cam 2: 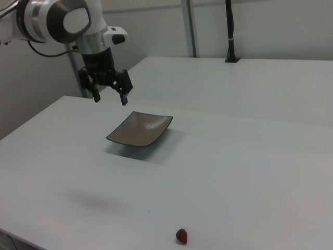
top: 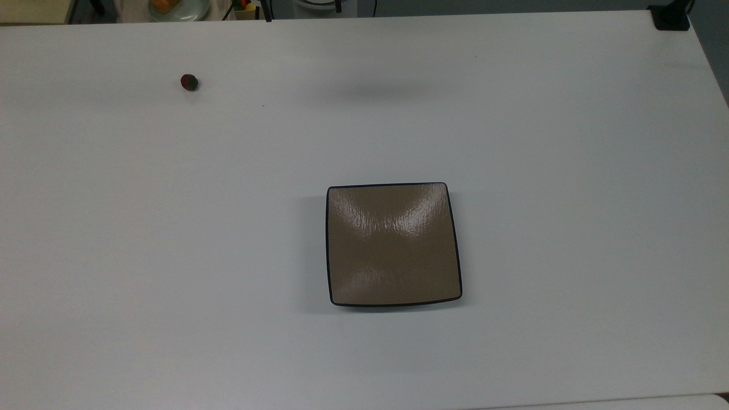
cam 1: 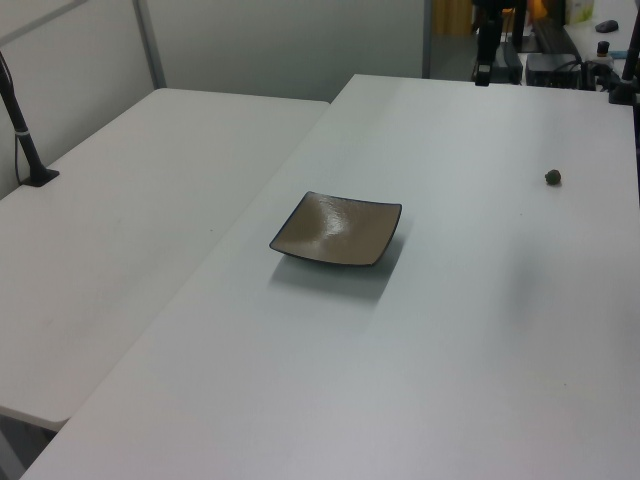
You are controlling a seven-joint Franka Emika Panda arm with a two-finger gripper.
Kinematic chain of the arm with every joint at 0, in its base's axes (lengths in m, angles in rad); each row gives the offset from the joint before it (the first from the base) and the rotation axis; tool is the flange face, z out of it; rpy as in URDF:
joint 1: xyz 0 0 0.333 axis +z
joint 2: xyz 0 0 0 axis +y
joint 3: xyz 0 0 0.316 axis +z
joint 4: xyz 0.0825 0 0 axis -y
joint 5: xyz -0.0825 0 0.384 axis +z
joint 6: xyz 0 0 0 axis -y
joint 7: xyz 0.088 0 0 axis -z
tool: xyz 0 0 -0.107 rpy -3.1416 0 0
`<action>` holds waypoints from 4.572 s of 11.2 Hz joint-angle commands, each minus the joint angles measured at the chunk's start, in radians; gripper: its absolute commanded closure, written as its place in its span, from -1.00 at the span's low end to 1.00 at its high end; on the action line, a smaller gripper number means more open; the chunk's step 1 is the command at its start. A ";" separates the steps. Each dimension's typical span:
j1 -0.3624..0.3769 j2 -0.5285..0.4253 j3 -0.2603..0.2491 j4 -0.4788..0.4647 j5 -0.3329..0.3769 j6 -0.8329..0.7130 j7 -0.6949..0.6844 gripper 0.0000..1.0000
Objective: Strawberries on a ceramic plate
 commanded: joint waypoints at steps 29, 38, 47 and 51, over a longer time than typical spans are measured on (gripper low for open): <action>-0.406 0.058 -0.009 -0.450 -0.161 0.276 -0.875 -1.00; -0.412 0.122 -0.049 -0.599 -0.262 0.539 -0.876 -0.87; -0.408 0.135 -0.049 -0.605 -0.267 0.532 -0.876 0.88; -0.400 0.112 -0.047 -0.598 -0.265 0.474 -0.867 0.99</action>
